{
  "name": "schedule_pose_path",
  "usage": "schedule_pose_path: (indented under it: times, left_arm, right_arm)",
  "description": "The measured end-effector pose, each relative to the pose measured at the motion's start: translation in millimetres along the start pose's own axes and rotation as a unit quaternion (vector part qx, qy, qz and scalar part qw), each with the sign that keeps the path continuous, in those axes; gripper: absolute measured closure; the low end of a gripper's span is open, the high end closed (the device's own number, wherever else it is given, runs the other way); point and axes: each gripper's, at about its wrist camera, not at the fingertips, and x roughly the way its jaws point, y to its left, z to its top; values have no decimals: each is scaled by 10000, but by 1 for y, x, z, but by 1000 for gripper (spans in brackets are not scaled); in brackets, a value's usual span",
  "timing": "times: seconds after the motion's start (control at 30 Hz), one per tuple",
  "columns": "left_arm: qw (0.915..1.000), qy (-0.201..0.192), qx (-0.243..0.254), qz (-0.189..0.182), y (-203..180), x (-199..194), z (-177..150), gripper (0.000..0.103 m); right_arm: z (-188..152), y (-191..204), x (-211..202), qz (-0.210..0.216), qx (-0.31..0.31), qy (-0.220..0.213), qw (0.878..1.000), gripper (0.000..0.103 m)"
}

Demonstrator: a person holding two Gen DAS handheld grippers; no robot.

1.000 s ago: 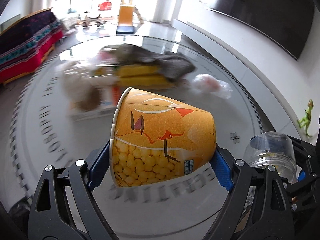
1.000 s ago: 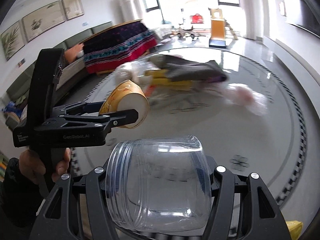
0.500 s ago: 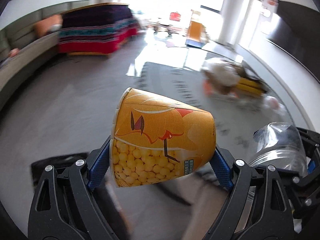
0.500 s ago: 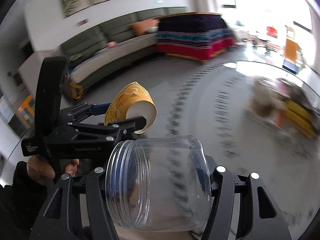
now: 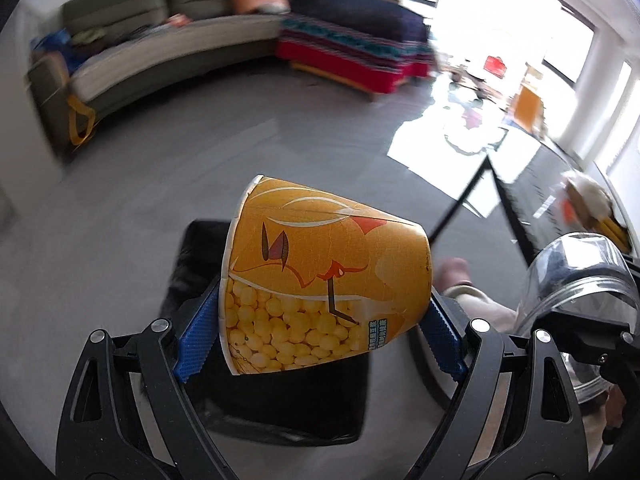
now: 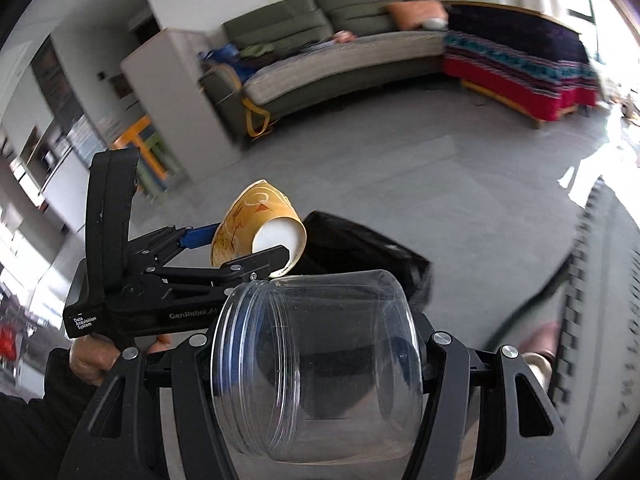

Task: Collect trash
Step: 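Carry the cup with the left tool while the right tool carries the jar to the bin, then open the left tool over the bin while the right tool releases the jar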

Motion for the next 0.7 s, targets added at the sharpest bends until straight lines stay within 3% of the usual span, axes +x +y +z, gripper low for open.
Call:
schedule_pose_path:
  times: [0.07, 0.13, 0.17, 0.23, 0.37, 0.7]
  left_arm:
    - [9997, 46, -220, 100, 14, 0, -1, 17]
    - [9983, -2, -466, 360, 29, 0, -3, 6]
    - [9972, 13, -552, 510, 34, 1, -4, 6]
    - [9950, 100, -822, 563, 51, 1, -6, 6]
    - [9892, 116, -1374, 500, 77, 4, -8, 6]
    - [9905, 239, -1262, 491, 64, 9, -3, 6]
  right_arm:
    - [4, 9, 11, 169, -56, 89, 9998, 39]
    - [11, 14, 20, 190, -46, 49, 9998, 12]
    - [16, 13, 24, 47, -15, -19, 10000, 10]
    - [20, 15, 26, 50, 23, -283, 9996, 10]
    - [19, 8, 28, 110, 168, -172, 9997, 10]
    - [18, 4, 25, 138, 198, -226, 9995, 10]
